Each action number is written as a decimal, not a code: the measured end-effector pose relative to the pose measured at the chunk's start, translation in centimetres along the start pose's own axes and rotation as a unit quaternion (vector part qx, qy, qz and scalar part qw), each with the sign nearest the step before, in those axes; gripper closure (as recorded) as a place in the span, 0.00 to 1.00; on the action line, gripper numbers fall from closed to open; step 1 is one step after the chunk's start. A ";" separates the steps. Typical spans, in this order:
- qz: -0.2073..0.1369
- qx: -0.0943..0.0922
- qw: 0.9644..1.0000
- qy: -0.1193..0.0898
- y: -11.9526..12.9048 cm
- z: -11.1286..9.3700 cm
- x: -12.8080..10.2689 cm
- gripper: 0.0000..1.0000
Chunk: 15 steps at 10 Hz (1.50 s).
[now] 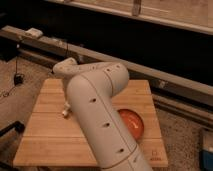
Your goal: Place the bottle in the ceramic bowl
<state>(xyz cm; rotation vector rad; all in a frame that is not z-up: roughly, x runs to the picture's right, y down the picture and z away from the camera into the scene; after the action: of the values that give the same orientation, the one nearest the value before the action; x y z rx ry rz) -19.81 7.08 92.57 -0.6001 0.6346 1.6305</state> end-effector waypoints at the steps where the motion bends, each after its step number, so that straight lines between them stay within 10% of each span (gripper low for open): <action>1: -0.004 -0.009 1.000 0.004 -0.2 -1.3 0.3 0.93; 7: -0.016 -0.050 0.998 0.019 -7.5 -7.8 3.4 1.00; 15: 0.013 -0.024 0.999 0.034 -20.5 -10.7 8.7 1.00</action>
<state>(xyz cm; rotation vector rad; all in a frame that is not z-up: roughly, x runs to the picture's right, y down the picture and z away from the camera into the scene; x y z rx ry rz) -0.39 8.35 77.33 -0.6865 0.6578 1.6593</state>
